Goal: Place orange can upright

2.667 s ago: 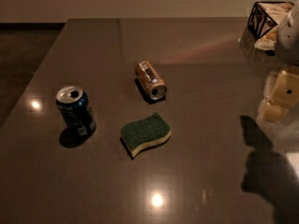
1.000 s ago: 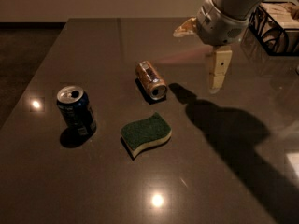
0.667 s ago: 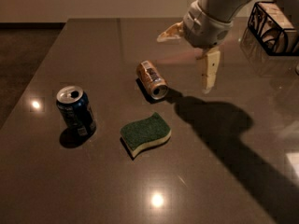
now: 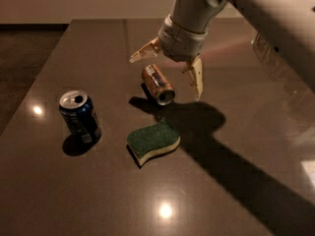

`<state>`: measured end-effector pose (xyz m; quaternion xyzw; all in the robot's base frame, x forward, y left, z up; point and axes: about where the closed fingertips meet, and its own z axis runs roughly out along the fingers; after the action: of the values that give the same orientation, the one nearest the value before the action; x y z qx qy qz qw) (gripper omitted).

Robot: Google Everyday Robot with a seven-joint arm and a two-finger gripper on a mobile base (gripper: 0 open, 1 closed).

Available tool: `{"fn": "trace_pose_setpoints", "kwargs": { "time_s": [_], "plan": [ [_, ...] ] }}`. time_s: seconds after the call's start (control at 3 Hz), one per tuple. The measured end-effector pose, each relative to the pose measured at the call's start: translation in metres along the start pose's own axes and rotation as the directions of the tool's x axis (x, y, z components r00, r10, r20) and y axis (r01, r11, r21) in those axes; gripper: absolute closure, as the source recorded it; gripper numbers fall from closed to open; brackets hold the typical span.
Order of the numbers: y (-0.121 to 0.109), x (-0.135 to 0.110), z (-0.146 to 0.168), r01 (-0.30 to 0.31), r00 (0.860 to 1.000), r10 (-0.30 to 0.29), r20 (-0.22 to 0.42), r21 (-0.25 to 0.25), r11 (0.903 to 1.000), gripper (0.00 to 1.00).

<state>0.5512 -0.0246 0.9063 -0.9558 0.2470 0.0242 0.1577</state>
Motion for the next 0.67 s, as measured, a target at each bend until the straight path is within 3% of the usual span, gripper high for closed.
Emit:
{"fn": "trace_pose_setpoints", "kwargs": {
  "time_s": [0.33,0.67],
  "plan": [
    [-0.011,0.0,0.019,0.144,0.99,-0.144,0.006,-0.074,0.9868,0.0],
    [-0.018,0.016,0.032,0.263,0.963,-0.268,-0.013,-0.154,0.9523,0.0]
  ]
}}
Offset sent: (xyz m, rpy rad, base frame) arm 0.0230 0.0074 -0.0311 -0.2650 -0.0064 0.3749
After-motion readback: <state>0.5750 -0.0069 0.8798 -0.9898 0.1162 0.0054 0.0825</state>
